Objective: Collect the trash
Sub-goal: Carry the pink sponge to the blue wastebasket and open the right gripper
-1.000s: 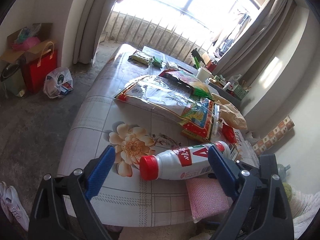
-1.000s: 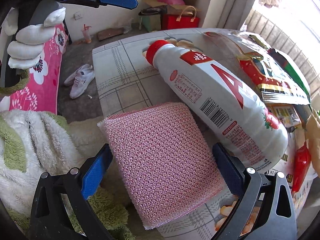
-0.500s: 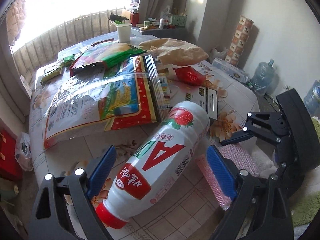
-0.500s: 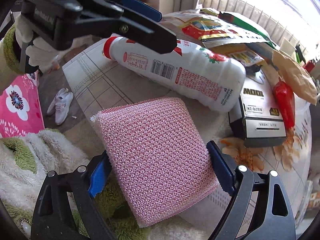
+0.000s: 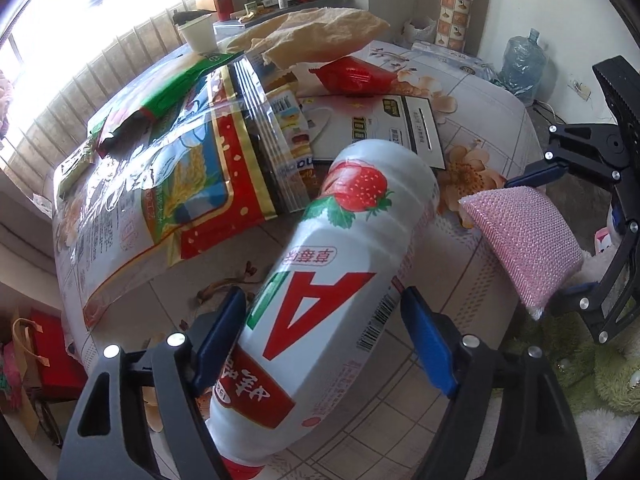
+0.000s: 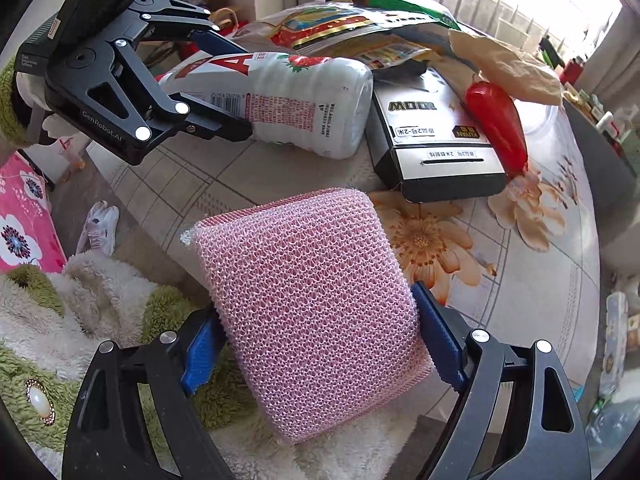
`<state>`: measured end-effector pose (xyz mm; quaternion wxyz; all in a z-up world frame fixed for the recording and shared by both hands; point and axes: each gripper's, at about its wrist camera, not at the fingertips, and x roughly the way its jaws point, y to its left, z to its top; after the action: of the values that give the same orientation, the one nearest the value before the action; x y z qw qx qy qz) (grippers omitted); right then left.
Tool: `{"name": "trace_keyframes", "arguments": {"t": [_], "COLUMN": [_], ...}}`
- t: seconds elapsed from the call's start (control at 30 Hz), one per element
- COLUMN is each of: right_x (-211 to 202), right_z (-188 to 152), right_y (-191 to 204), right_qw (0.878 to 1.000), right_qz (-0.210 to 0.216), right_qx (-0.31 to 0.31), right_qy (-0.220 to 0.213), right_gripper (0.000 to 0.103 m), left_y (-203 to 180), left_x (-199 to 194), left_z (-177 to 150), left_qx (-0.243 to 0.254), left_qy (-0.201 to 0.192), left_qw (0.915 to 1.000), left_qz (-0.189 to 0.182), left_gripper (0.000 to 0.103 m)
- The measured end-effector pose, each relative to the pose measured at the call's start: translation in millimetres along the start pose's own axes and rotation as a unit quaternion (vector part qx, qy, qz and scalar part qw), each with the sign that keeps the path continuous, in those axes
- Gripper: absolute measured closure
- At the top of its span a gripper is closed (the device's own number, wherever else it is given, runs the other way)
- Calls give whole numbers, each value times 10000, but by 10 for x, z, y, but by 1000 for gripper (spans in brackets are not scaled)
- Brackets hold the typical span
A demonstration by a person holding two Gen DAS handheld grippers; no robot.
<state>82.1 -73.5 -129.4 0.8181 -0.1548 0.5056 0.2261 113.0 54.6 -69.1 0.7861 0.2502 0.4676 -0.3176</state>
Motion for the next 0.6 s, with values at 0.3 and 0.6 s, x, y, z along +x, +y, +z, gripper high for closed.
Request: {"name": "trace_keyframes", "arguments": {"t": [0.3, 0.6], "right_x": [-120, -309], "right_z": [-138, -292], "right_y": [-321, -787], "right_qw": [9982, 9833], "right_qz": [229, 708], "right_qx": [475, 1454], "right_qy": [-295, -831], "right_gripper": [24, 24], "left_y": [-176, -176], "left_x": [-102, -211], "left_z": [14, 5], "left_qx": [-860, -2406], "left_qy": [194, -18], "left_qw": [9958, 9621], "left_qz": [-232, -1282], "left_gripper": [29, 32]}}
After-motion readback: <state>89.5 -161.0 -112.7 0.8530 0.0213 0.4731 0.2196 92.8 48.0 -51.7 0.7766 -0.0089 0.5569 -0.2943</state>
